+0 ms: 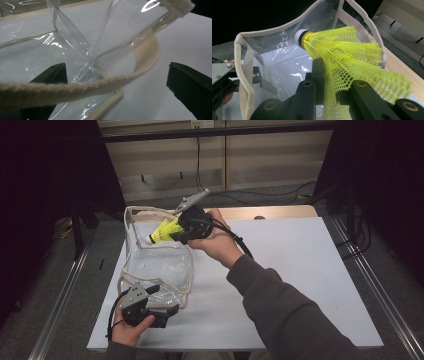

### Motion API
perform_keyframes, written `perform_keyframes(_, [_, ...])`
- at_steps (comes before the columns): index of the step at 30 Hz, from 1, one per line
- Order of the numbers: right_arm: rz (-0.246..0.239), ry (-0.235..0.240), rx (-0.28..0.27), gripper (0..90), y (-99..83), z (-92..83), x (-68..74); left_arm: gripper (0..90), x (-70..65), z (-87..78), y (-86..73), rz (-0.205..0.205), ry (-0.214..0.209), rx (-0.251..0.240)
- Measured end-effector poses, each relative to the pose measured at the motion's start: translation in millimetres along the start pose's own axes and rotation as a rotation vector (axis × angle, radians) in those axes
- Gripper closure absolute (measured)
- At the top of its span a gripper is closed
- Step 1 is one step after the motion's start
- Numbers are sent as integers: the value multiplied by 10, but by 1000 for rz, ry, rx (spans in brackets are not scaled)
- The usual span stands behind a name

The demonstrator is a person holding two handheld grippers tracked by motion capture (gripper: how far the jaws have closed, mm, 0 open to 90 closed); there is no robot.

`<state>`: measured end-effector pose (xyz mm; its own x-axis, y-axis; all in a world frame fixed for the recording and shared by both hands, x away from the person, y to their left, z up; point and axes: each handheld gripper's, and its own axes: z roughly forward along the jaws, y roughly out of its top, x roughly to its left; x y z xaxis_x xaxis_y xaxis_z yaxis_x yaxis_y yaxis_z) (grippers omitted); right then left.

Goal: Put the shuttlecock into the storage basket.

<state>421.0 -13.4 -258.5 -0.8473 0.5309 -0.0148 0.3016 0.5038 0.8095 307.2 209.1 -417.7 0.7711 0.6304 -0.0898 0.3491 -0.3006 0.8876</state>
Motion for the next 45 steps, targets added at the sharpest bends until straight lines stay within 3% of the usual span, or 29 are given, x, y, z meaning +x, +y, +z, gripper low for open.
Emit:
perform_keyframes(19, [2,4,5,802,9,158,32,33,0,0,-1,-3,0,-2])
perform_keyframes(45, [-36,17,40,801,14,366,127,33,1,1,-3,0,-1,0])
